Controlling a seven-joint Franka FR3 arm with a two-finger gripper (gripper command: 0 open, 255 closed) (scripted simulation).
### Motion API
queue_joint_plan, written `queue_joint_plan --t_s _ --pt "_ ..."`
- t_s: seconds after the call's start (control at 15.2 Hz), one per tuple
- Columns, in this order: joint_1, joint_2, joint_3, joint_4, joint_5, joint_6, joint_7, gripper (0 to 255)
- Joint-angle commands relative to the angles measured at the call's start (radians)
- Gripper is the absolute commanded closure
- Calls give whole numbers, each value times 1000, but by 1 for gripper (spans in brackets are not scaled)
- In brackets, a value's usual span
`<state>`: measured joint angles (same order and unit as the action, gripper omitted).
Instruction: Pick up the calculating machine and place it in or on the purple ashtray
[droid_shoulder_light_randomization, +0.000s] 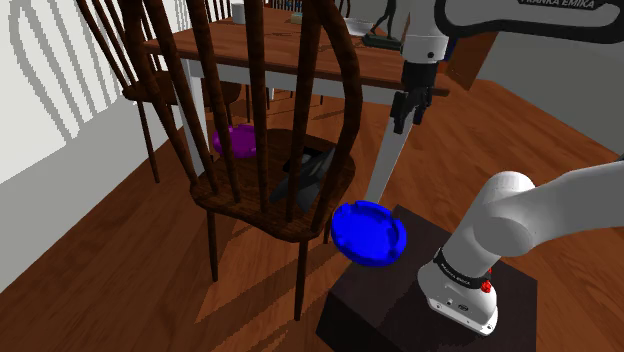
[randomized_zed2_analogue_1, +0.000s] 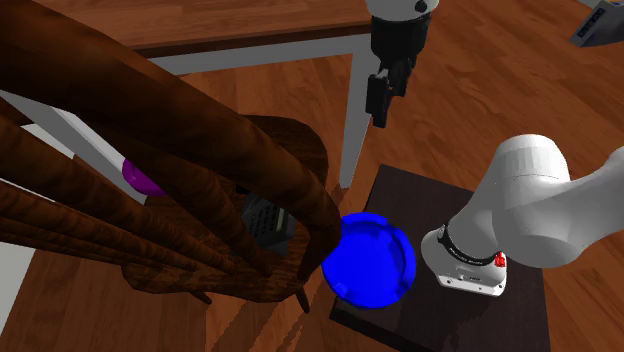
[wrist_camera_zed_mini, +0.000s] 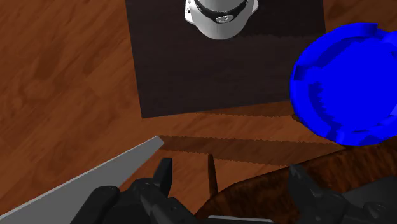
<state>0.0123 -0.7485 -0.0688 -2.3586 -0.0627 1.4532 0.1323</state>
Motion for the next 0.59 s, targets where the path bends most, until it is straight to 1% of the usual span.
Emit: queue_joint_plan --t_s 0.0,0.26,0.4,0.53 --pt "0 0 0 0 0 0 0 0" --pt "-42 -190 31 -213 178 200 225 0" --pt "-57 -281 65 -318 271 314 336 0" --pt "-64 -364 115 -417 370 440 447 0"
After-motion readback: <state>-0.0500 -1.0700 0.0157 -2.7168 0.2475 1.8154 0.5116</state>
